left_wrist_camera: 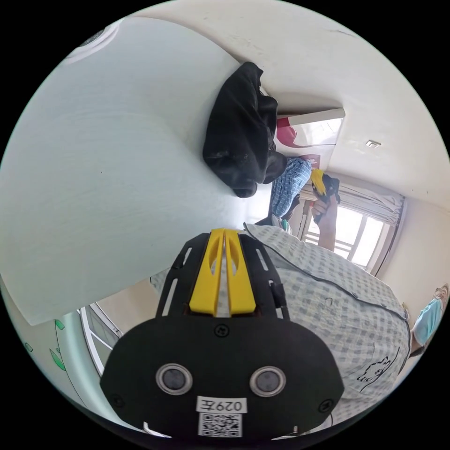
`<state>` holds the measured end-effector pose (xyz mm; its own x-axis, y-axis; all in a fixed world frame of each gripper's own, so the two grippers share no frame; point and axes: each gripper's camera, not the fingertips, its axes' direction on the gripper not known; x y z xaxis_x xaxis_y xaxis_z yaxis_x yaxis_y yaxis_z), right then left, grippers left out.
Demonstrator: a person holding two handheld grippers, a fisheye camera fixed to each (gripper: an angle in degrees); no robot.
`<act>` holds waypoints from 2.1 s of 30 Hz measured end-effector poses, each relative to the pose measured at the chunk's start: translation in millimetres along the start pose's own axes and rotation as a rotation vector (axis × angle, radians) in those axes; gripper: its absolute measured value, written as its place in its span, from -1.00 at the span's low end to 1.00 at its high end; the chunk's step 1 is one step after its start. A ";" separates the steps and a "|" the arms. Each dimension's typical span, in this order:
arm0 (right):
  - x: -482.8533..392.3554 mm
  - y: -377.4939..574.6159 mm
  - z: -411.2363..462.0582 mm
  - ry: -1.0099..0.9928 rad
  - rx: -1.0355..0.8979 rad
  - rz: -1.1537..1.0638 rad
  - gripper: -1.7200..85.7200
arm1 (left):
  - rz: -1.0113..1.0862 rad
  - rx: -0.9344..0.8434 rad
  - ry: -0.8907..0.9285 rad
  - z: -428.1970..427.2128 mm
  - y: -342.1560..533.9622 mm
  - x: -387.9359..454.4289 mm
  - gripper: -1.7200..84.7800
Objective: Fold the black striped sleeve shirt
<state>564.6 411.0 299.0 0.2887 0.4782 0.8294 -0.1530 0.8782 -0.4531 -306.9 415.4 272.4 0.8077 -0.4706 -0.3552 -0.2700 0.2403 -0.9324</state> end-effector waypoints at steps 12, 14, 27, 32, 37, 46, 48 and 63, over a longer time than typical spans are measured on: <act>28.3 -62.8 39.1 0.023 -0.040 -0.008 -0.93 | -0.029 0.030 -0.009 -21.6 22.1 -24.2 -0.98; 32.7 -71.4 46.1 0.035 -0.035 -0.015 -0.92 | -0.024 0.037 -0.013 -27.5 27.2 -29.0 -0.98; 96.9 -119.6 123.1 0.439 -0.179 0.091 -0.64 | -0.023 0.074 0.049 -47.4 64.3 -64.9 -0.98; 73.4 -129.7 172.4 0.424 -0.158 -0.057 -0.88 | -0.004 0.081 0.069 -62.6 87.5 -75.9 -0.98; -41.5 -154.4 177.3 0.490 -0.019 -0.460 -0.93 | -0.045 0.164 0.080 -89.7 129.3 -96.1 -0.98; -93.2 -199.1 383.7 0.499 -0.603 -0.691 -0.83 | -0.149 0.284 0.186 -107.8 199.1 -142.2 -0.98; -71.5 -199.9 386.3 0.357 -0.617 -0.599 -0.76 | -0.150 0.290 0.202 -109.6 209.8 -147.8 -0.98; 121.9 -203.4 309.5 0.645 -0.519 -0.102 -0.97 | -0.106 0.189 0.219 -110.1 166.1 -145.5 -0.98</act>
<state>338.4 291.9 593.3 0.7862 0.1619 0.5964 0.3129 0.7279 -0.6101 -527.0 430.4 161.9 0.6885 -0.6684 -0.2816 -0.0716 0.3237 -0.9434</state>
